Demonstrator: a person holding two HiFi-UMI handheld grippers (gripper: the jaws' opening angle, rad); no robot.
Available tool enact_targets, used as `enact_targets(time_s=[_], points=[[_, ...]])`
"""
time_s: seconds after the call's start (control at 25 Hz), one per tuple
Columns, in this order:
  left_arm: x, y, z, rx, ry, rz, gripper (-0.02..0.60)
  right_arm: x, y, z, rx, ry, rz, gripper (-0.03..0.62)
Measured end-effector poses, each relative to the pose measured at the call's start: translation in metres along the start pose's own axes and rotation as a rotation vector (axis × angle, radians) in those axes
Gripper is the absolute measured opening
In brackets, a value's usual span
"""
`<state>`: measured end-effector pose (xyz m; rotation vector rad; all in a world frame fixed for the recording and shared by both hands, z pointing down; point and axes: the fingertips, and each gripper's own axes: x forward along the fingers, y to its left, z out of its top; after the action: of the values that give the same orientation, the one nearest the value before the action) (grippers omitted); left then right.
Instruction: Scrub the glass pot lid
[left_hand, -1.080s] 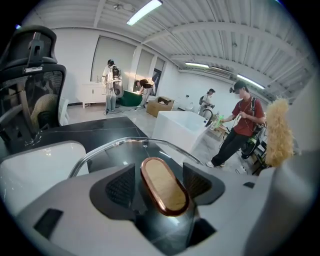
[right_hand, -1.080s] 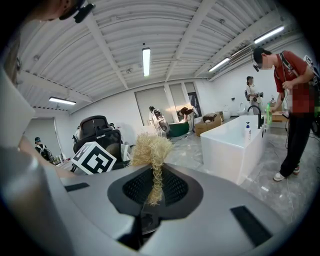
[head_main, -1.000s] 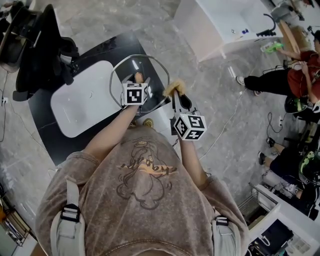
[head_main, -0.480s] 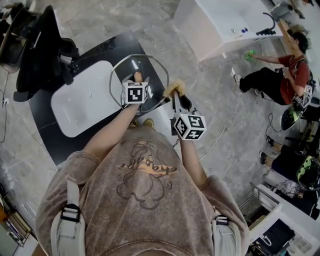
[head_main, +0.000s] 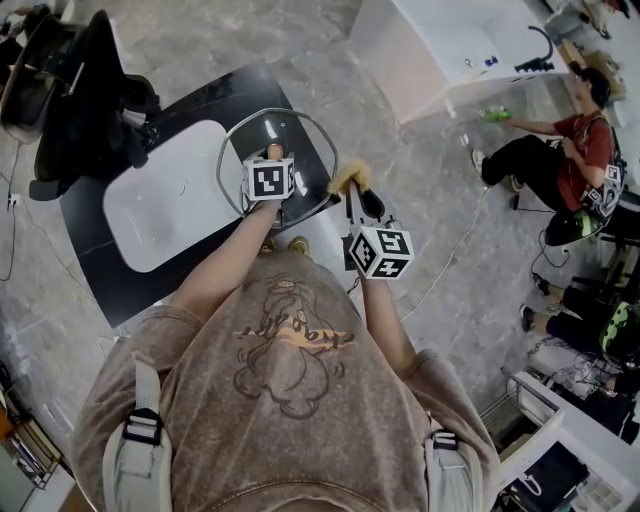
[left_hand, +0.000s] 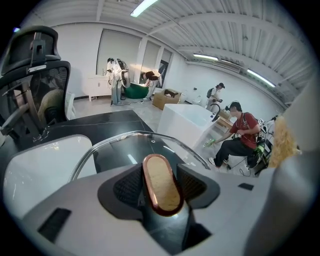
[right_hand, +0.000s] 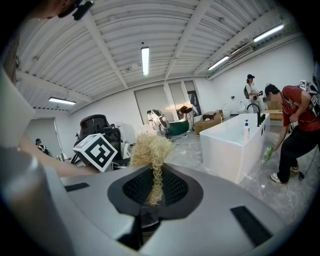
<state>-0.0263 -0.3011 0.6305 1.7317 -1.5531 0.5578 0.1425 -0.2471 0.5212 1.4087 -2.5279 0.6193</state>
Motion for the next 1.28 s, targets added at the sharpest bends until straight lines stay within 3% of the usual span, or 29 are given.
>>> enact_targets(time_s=[0.24, 0.52, 0.68, 0.92, 1.0, 1.08, 1.28], points=[[-0.008, -0.006, -0.009, 0.093, 0.055, -0.049, 0.19, 0.006, 0.005, -0.001, -0.002, 0.004, 0.025, 0.041], [-0.017, -0.008, -0.016, 0.2, 0.067, -0.096, 0.187, 0.01, 0.007, 0.0, -0.004, 0.004, 0.034, 0.041], [-0.028, -0.012, -0.007, 0.251, 0.042, -0.138, 0.187, 0.011, 0.004, 0.0, -0.003, 0.003, 0.027, 0.041], [-0.069, -0.018, 0.029, 0.252, -0.053, -0.239, 0.187, 0.001, -0.01, 0.02, 0.005, -0.046, -0.019, 0.041], [-0.087, -0.021, 0.044, 0.228, -0.102, -0.292, 0.187, -0.003, -0.019, 0.027, 0.015, -0.065, -0.04, 0.041], [-0.104, -0.024, 0.058, 0.156, -0.147, -0.368, 0.187, -0.006, -0.027, 0.032, 0.031, -0.079, -0.057, 0.041], [-0.131, -0.017, 0.078, -0.202, -0.203, -0.631, 0.186, -0.005, -0.035, 0.035, 0.097, -0.097, -0.065, 0.041]])
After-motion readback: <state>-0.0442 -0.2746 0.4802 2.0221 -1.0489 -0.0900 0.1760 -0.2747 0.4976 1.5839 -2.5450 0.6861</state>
